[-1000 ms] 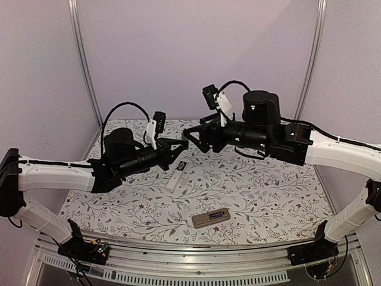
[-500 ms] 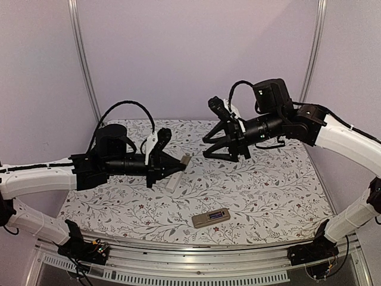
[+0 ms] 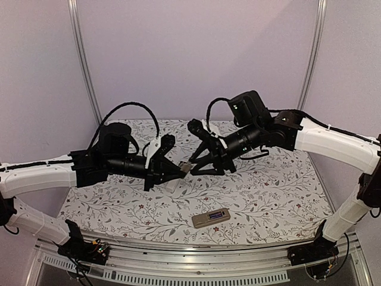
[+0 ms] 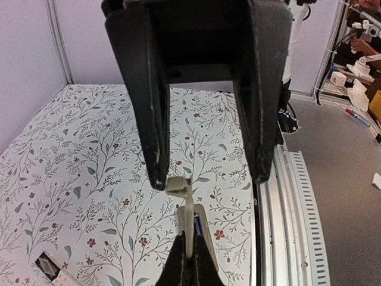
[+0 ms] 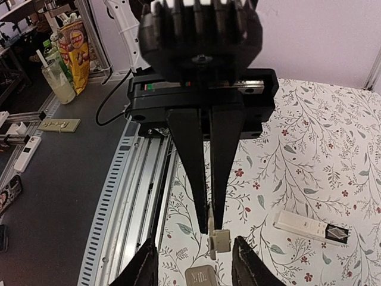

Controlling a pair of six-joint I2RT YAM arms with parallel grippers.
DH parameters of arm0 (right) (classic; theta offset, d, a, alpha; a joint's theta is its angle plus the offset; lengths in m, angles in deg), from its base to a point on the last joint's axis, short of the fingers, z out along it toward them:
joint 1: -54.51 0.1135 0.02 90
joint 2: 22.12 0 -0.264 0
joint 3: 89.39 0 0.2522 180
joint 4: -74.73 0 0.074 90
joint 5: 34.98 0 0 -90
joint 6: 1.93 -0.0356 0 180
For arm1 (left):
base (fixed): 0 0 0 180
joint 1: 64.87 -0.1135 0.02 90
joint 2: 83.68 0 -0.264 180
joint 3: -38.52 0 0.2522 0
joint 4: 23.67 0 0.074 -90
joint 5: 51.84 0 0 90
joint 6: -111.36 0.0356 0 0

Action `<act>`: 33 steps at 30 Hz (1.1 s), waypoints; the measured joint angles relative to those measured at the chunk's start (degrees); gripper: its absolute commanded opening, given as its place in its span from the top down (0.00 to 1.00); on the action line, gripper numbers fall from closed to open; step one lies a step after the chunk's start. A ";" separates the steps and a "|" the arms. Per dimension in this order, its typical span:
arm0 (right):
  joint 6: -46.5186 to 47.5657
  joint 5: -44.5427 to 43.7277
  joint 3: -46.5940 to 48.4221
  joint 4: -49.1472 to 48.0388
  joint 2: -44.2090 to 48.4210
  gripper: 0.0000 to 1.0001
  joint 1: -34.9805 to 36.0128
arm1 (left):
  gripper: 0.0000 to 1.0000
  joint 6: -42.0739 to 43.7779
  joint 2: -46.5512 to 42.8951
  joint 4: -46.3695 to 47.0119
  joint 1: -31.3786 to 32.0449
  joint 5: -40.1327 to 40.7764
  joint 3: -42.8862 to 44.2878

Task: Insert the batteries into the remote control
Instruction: Pass from the left arm to the right

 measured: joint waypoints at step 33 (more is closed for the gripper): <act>-3.06 -0.76 2.97 0.81 -5.20 1.00 0.72 | 0.74 0.85 0.22 -0.42 0.22 -0.44 0.00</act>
